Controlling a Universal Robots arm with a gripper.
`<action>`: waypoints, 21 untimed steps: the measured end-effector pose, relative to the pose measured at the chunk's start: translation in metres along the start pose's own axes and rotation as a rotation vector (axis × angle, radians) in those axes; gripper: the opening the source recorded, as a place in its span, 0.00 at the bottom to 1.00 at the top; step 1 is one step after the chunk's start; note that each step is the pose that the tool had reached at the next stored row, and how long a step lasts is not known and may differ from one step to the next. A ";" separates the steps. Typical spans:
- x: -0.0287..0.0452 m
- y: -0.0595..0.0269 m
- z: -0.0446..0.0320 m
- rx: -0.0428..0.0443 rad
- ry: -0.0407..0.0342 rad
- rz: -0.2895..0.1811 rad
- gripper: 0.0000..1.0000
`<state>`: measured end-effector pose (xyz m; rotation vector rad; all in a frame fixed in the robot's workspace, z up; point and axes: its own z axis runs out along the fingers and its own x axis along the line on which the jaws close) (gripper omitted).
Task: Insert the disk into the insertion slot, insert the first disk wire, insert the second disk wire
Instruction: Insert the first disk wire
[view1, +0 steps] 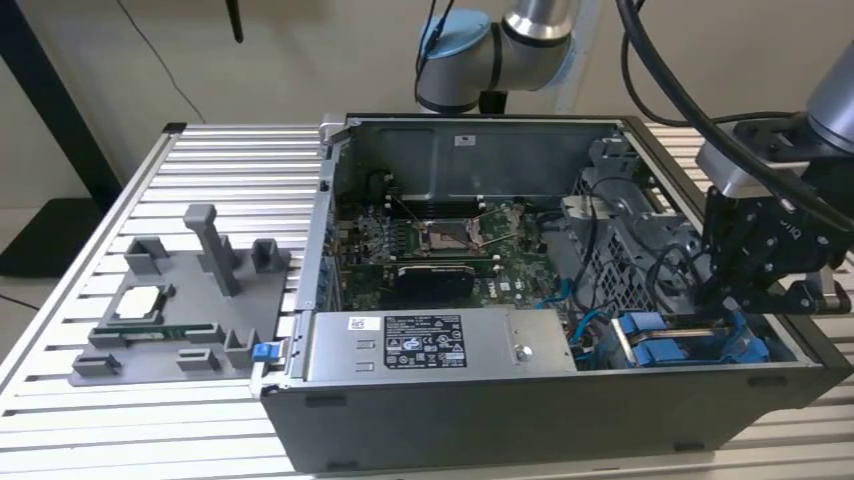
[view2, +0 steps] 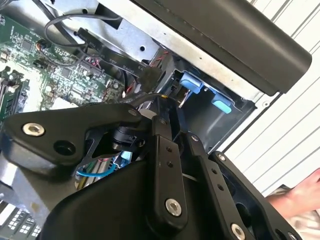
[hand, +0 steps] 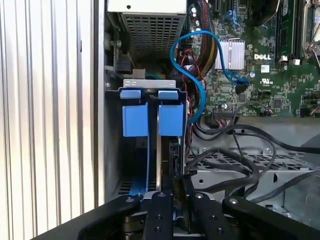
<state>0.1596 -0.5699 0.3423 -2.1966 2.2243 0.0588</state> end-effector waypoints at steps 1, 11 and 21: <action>-0.0001 0.0000 0.0004 0.0019 0.0000 -0.001 0.00; -0.0030 0.0025 0.0039 0.0143 -0.0002 -0.008 0.00; -0.0035 0.0030 -0.0099 0.0146 -0.0077 -0.008 1.00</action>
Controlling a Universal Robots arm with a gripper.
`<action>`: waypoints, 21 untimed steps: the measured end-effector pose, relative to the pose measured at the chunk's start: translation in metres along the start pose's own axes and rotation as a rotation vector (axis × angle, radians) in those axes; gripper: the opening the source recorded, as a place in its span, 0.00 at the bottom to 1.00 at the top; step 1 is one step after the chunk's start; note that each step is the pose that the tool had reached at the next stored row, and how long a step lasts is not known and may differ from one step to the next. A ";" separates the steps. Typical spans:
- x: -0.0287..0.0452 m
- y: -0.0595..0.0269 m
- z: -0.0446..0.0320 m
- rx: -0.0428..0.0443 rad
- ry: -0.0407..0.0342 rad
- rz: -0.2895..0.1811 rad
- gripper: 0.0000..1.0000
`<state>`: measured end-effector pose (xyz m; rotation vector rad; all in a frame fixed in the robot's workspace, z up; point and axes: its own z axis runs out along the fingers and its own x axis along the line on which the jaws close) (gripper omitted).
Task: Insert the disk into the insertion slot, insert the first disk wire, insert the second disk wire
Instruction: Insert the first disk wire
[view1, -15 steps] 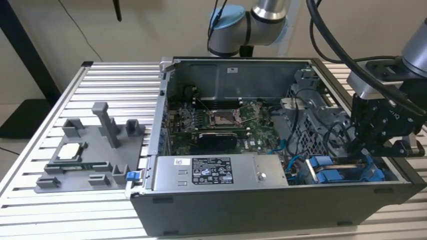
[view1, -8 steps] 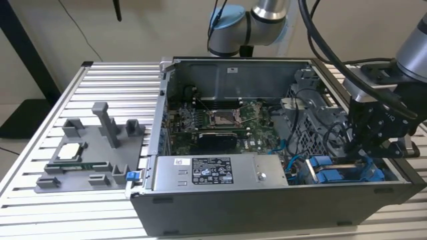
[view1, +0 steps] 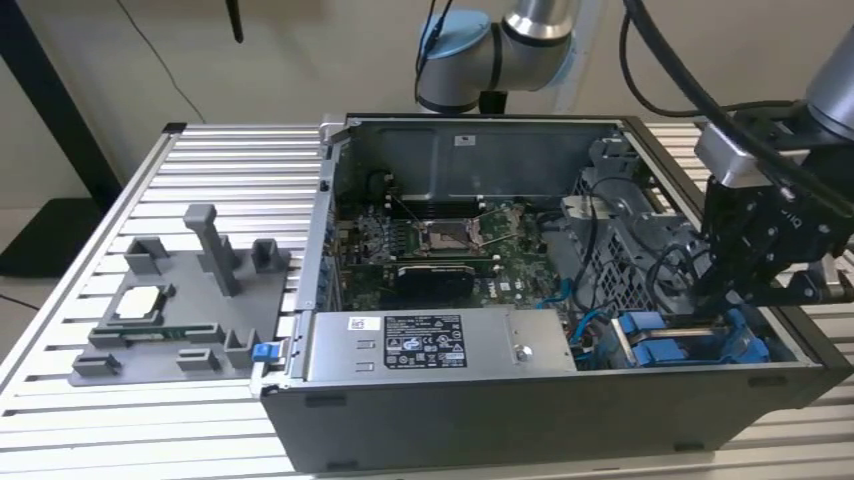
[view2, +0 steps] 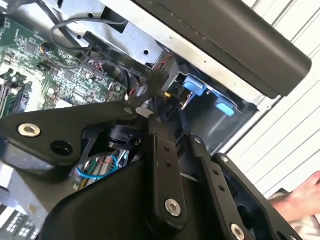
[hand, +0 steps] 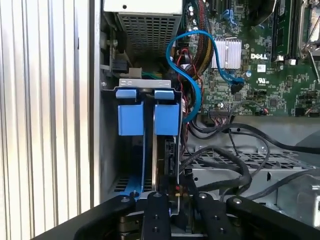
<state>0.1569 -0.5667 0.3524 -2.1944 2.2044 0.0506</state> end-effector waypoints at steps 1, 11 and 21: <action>-0.0002 0.0000 -0.0046 0.0000 -0.0004 0.000 1.00; -0.0040 -0.0033 -0.0315 -0.0002 -0.0005 0.000 1.00; -0.0142 -0.0338 -0.0300 -0.0095 -0.0004 0.000 1.00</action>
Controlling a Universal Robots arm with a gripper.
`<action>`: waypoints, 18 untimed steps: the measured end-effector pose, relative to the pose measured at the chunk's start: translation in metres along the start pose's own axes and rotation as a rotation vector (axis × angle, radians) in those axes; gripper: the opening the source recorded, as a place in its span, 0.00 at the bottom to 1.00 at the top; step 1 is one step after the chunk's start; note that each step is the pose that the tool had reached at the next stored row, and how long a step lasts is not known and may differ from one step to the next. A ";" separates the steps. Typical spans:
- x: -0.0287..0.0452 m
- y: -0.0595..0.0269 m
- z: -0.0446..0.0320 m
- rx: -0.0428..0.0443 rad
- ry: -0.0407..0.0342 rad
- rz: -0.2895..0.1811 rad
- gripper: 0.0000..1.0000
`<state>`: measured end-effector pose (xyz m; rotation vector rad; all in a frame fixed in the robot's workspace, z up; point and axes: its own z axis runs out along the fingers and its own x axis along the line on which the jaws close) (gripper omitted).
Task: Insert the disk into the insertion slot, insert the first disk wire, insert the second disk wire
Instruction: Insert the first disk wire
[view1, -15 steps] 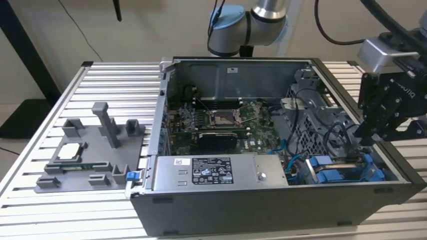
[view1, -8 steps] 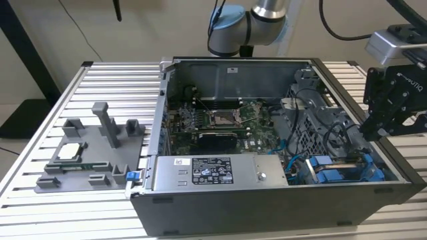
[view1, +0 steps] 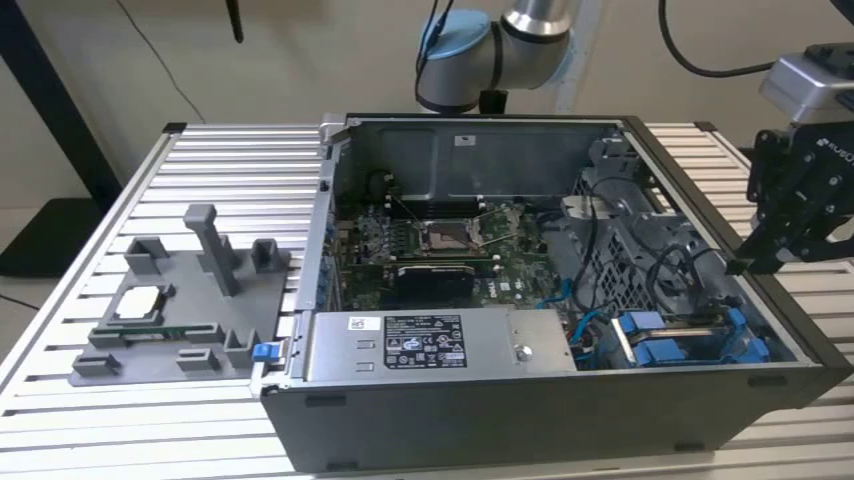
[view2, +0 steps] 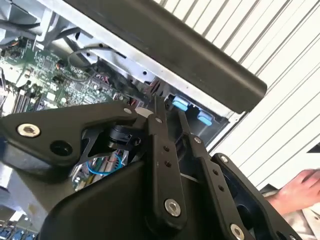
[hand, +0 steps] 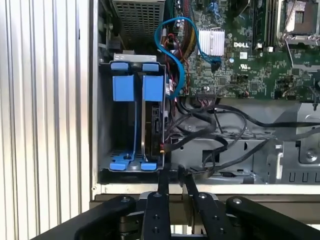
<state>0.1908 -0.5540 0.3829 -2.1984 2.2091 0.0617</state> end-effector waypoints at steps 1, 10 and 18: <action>-0.0003 -0.0012 0.0006 -0.0038 0.0001 0.000 1.00; -0.0015 -0.0025 0.0047 -0.0475 -0.0062 0.003 1.00; -0.0016 -0.0030 0.0101 -0.0540 -0.0223 0.008 0.00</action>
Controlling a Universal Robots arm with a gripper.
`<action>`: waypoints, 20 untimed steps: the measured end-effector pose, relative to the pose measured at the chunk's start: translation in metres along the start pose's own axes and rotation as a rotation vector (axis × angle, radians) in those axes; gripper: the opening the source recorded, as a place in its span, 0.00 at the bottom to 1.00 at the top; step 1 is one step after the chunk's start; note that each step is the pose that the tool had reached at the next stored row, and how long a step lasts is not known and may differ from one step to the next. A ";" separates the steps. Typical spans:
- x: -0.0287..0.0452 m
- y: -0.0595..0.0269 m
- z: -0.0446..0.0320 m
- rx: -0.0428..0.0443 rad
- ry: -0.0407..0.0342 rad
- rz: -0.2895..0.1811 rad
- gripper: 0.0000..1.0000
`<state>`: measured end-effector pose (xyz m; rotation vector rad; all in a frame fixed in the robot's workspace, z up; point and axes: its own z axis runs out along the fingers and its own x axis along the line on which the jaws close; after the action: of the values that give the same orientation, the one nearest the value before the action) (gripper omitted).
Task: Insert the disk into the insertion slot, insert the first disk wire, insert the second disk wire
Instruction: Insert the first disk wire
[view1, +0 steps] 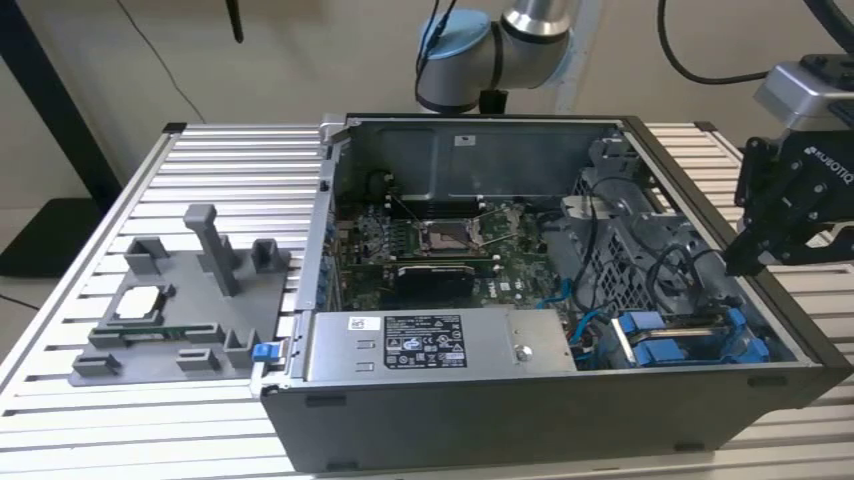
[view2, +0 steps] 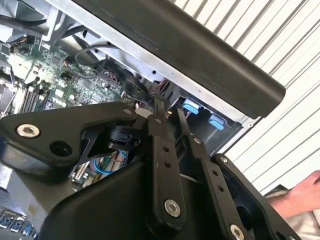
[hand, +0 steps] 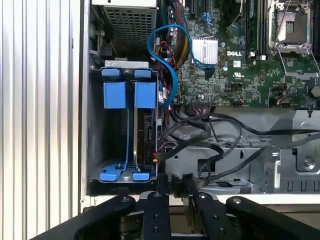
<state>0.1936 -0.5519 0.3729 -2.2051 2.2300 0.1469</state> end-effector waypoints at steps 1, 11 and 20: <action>-0.0001 0.0000 0.0001 -0.0001 -0.0037 0.000 0.00; 0.0011 0.0034 -0.0036 -0.0003 -0.0158 0.002 0.00; 0.0032 0.0342 -0.0109 -0.0003 -0.0196 0.003 0.00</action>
<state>0.1601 -0.5555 0.3857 -2.1912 2.2231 0.1682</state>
